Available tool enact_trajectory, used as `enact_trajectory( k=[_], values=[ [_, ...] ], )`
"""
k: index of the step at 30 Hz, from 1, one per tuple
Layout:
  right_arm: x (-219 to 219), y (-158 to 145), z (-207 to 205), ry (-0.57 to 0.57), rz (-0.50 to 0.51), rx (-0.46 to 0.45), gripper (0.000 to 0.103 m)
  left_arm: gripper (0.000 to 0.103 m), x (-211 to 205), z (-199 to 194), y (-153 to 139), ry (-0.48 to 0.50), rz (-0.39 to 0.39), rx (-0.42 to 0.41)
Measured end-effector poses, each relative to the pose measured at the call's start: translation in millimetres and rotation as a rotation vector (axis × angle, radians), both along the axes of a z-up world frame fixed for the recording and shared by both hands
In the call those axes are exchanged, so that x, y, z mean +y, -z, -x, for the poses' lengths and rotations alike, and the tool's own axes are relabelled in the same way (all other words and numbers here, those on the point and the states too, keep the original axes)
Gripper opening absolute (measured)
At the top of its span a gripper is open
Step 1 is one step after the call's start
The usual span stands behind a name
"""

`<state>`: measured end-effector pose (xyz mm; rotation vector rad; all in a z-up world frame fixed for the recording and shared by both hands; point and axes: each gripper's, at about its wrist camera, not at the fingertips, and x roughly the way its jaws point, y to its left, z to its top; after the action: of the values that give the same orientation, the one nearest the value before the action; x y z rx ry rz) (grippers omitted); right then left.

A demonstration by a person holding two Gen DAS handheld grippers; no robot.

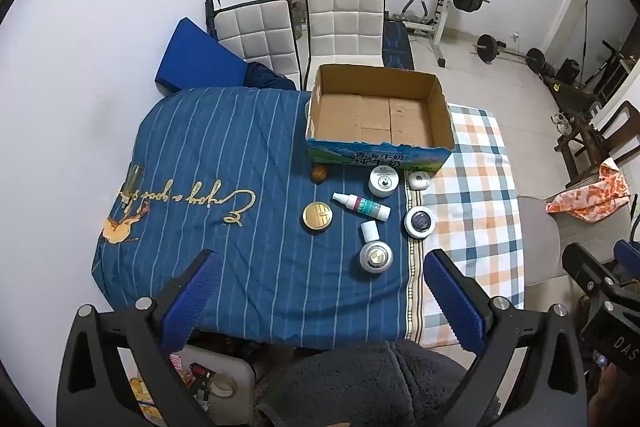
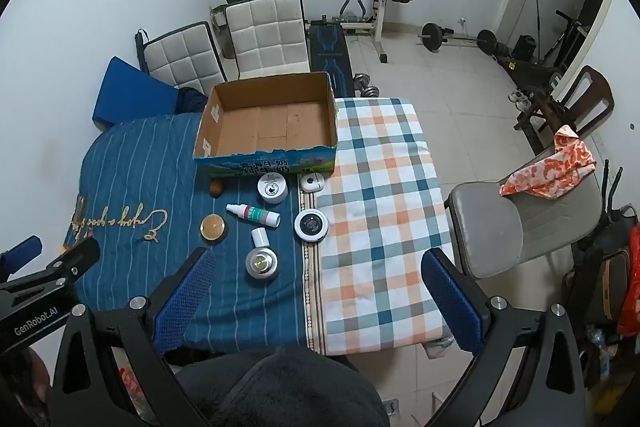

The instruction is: Organize rigid objects

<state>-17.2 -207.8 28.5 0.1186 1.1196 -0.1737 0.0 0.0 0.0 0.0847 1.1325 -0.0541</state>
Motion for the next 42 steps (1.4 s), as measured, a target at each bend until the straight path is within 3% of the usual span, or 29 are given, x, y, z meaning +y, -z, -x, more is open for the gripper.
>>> enact_trajectory(
  k=[42],
  values=[
    [-7.6,6.2,-11.4,0.008,0.017,0.003,0.103,0.103,-9.4,-8.8,0.3,0.009,0.017,0.008]
  ],
)
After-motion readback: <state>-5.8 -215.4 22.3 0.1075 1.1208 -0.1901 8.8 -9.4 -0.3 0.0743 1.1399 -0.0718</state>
